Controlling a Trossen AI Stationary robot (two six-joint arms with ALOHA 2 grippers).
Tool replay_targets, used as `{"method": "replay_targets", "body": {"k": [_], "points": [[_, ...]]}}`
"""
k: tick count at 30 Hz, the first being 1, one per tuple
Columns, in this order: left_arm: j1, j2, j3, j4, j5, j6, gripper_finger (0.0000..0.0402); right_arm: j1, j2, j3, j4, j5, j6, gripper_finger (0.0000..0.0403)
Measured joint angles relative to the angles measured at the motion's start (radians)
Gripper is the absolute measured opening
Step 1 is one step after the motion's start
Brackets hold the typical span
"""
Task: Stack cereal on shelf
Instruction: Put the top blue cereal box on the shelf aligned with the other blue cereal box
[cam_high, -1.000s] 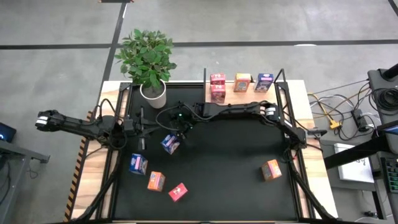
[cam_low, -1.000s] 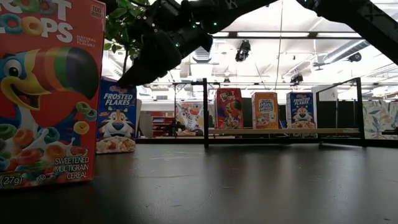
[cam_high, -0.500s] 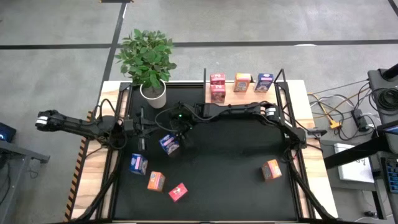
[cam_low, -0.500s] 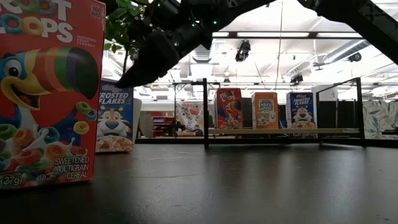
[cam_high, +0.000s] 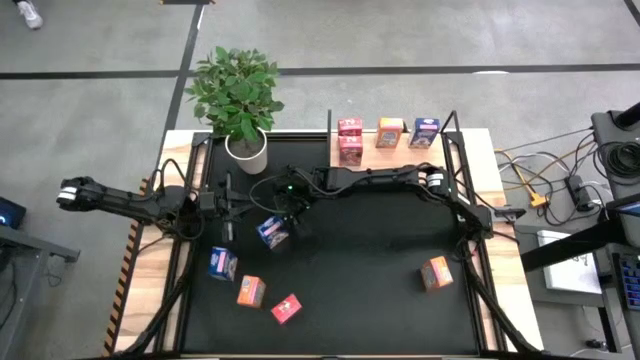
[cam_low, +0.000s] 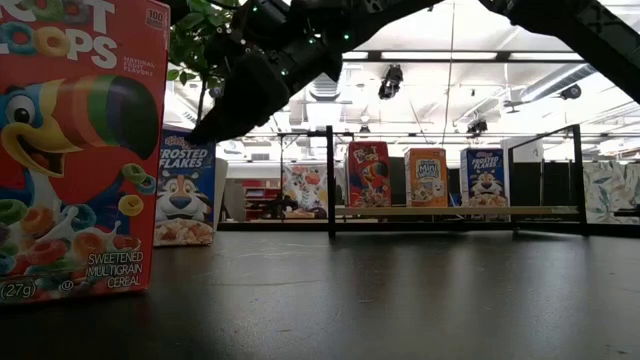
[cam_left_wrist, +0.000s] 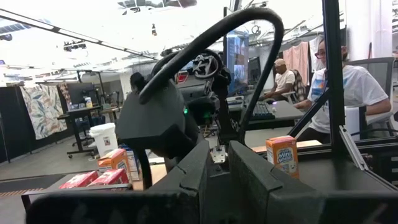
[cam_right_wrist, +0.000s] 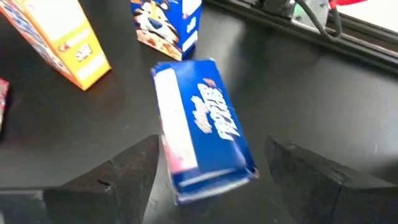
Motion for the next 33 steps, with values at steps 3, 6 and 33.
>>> {"method": "replay_targets", "body": {"k": [3, 6, 33], "points": [[0.0, 0.0, 0.0, 0.0, 0.0, 0.0, 0.0045, 0.002, 0.0, 0.0, 0.0, -0.003, 0.007, 0.0252], [0.0, 0.0, 0.0, 0.0, 0.0, 0.0, 0.0045, 0.002, 0.0, 0.0, -0.001, -0.003, 0.014, 0.0225], [0.0, 0.006, 0.0, 0.0, 0.0, -0.008, 0.0045, -0.012, -0.363, 0.063, -0.605, -0.002, 0.142, 0.0155]]}}
